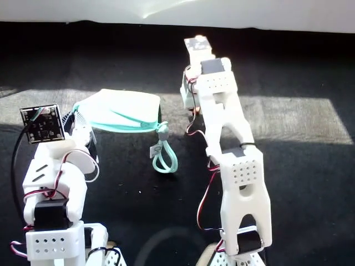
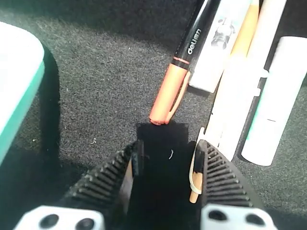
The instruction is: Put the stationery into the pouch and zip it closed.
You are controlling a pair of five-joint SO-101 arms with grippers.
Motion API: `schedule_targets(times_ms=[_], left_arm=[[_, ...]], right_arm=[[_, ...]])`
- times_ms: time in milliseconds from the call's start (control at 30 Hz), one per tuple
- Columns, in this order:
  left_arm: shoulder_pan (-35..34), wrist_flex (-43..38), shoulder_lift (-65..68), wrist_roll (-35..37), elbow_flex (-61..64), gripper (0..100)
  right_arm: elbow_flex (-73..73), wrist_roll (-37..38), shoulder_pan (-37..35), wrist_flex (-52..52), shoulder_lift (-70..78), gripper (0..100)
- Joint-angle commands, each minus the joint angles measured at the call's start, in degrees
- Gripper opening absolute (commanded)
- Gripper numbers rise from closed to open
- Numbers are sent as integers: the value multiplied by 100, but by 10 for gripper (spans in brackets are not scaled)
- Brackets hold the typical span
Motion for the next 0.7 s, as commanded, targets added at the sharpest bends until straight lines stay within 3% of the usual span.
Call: schedule_targets(times_ms=[0,400,667], left_arm=[[-31,-149,-57,-53,-22,9],[-4,-158,-57,-70,-31,9],[4,-167,-57,-79,-22,9]], right_arm=[[-391,-35,-48,-22,163,173],[-2123,-35,-66,-31,1534,173],[-2413,-35,-66,-13,2088,173]])
